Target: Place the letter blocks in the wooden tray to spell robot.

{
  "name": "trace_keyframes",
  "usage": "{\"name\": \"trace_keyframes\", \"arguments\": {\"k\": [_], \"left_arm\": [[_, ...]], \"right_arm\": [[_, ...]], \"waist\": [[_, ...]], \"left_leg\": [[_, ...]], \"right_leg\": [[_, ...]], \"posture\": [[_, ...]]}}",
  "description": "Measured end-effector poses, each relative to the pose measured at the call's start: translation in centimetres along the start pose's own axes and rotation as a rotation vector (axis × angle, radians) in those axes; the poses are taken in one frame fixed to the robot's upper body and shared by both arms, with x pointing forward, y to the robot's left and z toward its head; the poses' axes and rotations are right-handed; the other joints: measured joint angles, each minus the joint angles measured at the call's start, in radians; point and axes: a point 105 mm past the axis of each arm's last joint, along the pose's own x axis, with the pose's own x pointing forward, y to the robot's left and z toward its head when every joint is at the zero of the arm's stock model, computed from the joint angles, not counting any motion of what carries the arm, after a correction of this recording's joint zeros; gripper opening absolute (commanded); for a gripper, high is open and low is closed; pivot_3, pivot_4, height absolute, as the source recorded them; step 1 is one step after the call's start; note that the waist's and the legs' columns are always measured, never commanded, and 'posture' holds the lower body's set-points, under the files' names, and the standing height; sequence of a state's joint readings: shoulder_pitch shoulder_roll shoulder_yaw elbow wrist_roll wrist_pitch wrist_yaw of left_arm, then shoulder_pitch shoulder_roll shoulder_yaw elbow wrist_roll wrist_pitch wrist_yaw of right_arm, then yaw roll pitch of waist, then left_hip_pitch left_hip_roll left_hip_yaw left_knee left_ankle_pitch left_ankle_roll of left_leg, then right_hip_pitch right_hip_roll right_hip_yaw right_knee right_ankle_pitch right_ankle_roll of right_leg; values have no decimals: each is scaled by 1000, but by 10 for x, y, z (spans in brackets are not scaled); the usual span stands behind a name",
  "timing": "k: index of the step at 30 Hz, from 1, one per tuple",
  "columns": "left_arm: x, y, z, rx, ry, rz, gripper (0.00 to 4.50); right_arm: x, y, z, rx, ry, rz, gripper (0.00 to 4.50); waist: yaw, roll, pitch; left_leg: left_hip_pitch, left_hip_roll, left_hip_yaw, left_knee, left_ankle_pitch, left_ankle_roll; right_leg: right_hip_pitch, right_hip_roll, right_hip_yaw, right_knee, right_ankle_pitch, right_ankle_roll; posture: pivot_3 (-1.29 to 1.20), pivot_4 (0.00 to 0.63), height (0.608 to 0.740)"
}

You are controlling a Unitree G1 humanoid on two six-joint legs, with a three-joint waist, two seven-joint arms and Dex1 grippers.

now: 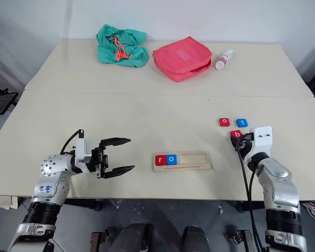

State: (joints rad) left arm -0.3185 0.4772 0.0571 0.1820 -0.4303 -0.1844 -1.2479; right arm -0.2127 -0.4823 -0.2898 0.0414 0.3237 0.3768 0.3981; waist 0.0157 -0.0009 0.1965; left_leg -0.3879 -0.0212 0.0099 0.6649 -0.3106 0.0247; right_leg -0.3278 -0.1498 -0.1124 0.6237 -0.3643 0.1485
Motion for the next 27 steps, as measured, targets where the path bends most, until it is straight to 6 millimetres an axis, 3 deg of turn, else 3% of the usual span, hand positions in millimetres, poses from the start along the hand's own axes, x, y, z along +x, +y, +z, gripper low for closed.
{"name": "trace_keyframes", "arguments": {"k": [8, 18, 27], "left_arm": [[-7, 1, -5, -31, 6, -51, 4500], [-13, 9, -5, 3, 17, -94, 4500], [-12, 10, -4, 11, 15, -88, 4500]], "right_arm": [[-55, 37, -9, 50, 36, 2, 1465], [-67, 47, -25, 105, 82, -40, 1465], [-66, 54, -25, 122, 66, -18, 4471]], "waist": [[7, 0, 0], [6, 0, 0], [6, 0, 0]], "left_leg": [[0, 0, 1, 0, 0, 0], [1, 0, 1, -1, 0, 0], [1, 0, 1, -1, 0, 0]], "right_leg": [[-1, 0, 2, 0, 0, 0], [-1, 1, 3, 1, 0, 0], [-1, 1, 3, 1, 0, 0]], "posture": [[0, 150, 740], [0, 150, 740], [0, 150, 740]]}}
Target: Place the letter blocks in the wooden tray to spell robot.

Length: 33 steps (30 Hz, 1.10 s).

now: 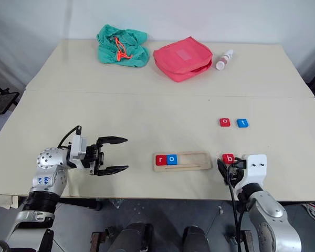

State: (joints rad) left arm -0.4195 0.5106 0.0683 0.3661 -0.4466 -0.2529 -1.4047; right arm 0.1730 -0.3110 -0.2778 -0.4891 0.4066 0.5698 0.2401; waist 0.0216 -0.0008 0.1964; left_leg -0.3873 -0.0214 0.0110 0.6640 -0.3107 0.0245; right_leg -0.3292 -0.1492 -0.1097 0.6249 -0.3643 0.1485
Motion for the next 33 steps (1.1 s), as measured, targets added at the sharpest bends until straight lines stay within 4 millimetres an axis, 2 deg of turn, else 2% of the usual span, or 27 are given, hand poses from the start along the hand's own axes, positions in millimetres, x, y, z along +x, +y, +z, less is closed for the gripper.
{"name": "trace_keyframes", "arguments": {"k": [4, 8, 12, 16, 21, 24, 29, 33], "left_arm": [[0, -1, 0, -1, 1, 8, 4500], [-1, -5, -3, -11, 4, 13, 4500], [0, -6, -1, -1, 1, 9, 4500], [-1, -9, -2, -5, 1, 10, 4500], [-3, -16, -5, -21, -3, 4, 4500], [-6, -20, -4, -19, -2, 0, 4500], [-11, -25, -3, -14, 11, 14, 4500], [-13, -29, -2, -14, 16, 34, 4500]], "right_arm": [[-2, 1, -1, -7, -1, 23, 4471], [-8, -2, 6, -116, 9, 134, 4471], [-9, -11, 18, -234, 37, 258, 4471], [-17, -11, 28, -406, 144, 495, 4471], [-9, -20, 36, -545, 239, 647, 4471], [-6, -18, 36, -598, 270, 736, 4471], [21, -28, 54, -763, 302, 824, 4471], [28, -33, 49, -858, 366, 897, 4471]], "waist": [[-1, 0, 0], [0, 0, 0], [1, 0, 0], [1, 0, 0], [-1, 0, 0], [1, 0, 0], [-6, 1, 1], [0, 1, 1]], "left_leg": [[0, 0, 0, 0, 0, 0], [0, 0, 1, 0, 0, 0], [0, 0, 1, 0, 0, 0], [0, 1, 2, 0, 0, 1], [0, 1, 1, 1, 0, 1], [0, 0, 1, 1, 0, 1], [-1, 1, 1, 2, 0, 1], [-1, 0, -1, 1, 0, 1]], "right_leg": [[0, 0, 0, 0, 0, 0], [0, 0, 0, 0, 0, 0], [0, 0, 0, -1, 0, 0], [2, 0, 0, -3, 0, 0], [2, 0, -1, -4, 0, 0], [3, -1, -2, -5, 0, 0], [4, -1, -2, -7, 0, 0], [3, -1, -4, -6, 0, 0]], "posture": [[0, 150, 740], [0, 150, 740], [0, 150, 740], [0, 150, 740], [0, 150, 740], [0, 150, 740], [0, 150, 740], [0, 150, 740]]}}
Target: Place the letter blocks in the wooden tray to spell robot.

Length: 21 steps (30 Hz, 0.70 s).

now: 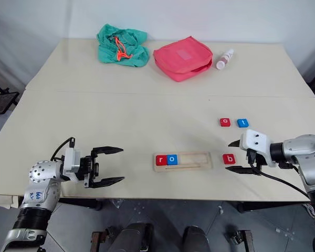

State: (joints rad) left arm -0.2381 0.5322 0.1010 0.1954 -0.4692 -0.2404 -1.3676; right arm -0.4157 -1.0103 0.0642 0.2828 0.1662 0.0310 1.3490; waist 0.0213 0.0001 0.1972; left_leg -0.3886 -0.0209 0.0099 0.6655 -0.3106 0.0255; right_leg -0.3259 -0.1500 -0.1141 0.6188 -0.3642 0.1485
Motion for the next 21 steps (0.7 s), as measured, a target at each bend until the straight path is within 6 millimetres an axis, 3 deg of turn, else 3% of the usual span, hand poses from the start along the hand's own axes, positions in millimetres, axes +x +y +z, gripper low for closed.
{"name": "trace_keyframes", "arguments": {"k": [8, 11, 18, 21], "left_arm": [[-2, -7, 2, -8, 7, 33, 4500], [-2, -8, 4, -8, 11, 38, 4500], [-5, -7, 5, -3, 18, 38, 4500], [-4, -5, 7, 6, 16, 37, 4500]], "right_arm": [[3, -7, -6, -46, 51, 75, 4471], [7, -7, -4, -64, 57, 88, 3874], [10, -5, -4, -52, 46, 102, 1546], [10, -7, -4, -40, 49, 89, 1457]], "waist": [[-3, 0, 0], [-3, 0, 0], [-3, 0, 0], [-3, 0, 0]], "left_leg": [[-1, 1, 0, 1, 0, 0], [0, 1, 0, 1, 0, 0], [0, 1, 0, 2, 0, 0], [0, 1, 0, 2, 0, 0]], "right_leg": [[0, 0, -1, -1, 0, 0], [0, 0, -1, -1, 0, 0], [1, 0, 0, 0, 0, 0], [1, 0, 0, 0, 0, 0]], "posture": [[0, 150, 740], [0, 150, 740], [0, 150, 740], [0, 150, 740]]}}
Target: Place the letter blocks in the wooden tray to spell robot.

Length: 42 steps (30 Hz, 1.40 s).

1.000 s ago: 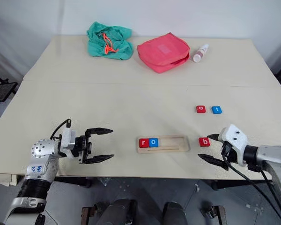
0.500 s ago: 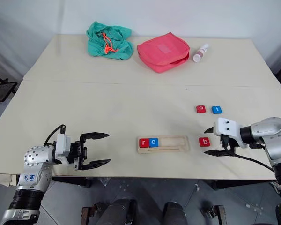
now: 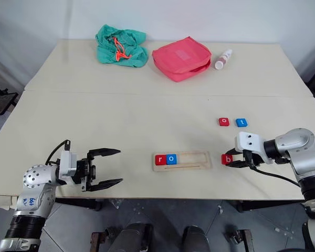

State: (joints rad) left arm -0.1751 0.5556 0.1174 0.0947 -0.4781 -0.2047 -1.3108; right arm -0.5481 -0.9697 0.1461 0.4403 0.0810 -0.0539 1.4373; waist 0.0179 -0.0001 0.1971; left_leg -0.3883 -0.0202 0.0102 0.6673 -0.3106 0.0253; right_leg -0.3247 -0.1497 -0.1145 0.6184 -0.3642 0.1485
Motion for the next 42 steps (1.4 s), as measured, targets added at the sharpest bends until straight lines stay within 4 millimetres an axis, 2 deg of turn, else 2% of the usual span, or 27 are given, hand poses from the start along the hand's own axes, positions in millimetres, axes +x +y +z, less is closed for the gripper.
{"name": "trace_keyframes", "arguments": {"k": [4, 11, 15, 17, 21, 25, 27, 34, 42], "left_arm": [[0, 5, 1, 9, -3, 4, 4500], [1, 15, 0, 17, -6, 18, 4500], [2, 17, -3, 7, -9, 13, 4500], [3, 16, -4, 5, -10, 8, 4500], [5, 16, -3, 9, -12, 4, 4500], [5, 15, -3, 14, -13, 3, 4500], [5, 14, -3, 15, -13, 2, 4500], [5, 9, -2, 16, -15, -6, 4500], [1, 9, -2, 23, -14, 9, 4500]], "right_arm": [[-2, -7, 8, 43, -8, -60, 1457], [-8, -14, 51, 75, -65, -94, 1457], [2, -3, 84, 81, -128, -47, 1457], [10, 6, 92, 75, -123, -6, 1457], [33, 14, 100, 87, -122, 44, 1457], [47, 14, 110, 65, -135, 57, 1457], [51, 14, 115, 48, -143, 62, 1457], [63, 21, 113, 21, -111, 106, 1457], [63, 19, 113, -5, -101, 108, 1457]], "waist": [[0, 1, 0], [2, 1, 1], [3, 1, 1], [5, 1, 1], [3, 1, 1], [1, 1, 1], [2, 1, 1], [1, 1, 1], [1, 1, 1]], "left_leg": [[0, 0, 0, 0, 0, 0], [-1, 0, 0, -1, 0, 0], [-1, 0, -1, -1, 0, 0], [-1, -1, -1, -1, 0, 0], [-1, -1, -1, -1, 0, 0], [-2, -1, -1, -1, 0, 0], [-2, -1, -1, -1, 0, 0], [-2, -1, -1, -1, 0, 0], [-2, -1, -1, -1, 0, 0]], "right_leg": [[-1, 0, 0, 0, 0, 0], [-2, 0, 0, 0, 0, 0], [-2, 0, 0, 0, 0, 0], [-2, 0, 0, 0, 0, 0], [-2, 0, 1, 0, 0, 0], [-3, 0, 1, 1, 0, 0], [-3, 0, 0, 2, 0, 0], [-3, 0, 0, 2, 0, 0], [-3, 0, 0, 2, 0, 0]], "posture": [[0, 150, 740], [0, 150, 740], [0, 150, 740], [0, 150, 740], [0, 150, 740], [0, 150, 740], [0, 150, 740], [0, 150, 740], [0, 150, 740]]}}
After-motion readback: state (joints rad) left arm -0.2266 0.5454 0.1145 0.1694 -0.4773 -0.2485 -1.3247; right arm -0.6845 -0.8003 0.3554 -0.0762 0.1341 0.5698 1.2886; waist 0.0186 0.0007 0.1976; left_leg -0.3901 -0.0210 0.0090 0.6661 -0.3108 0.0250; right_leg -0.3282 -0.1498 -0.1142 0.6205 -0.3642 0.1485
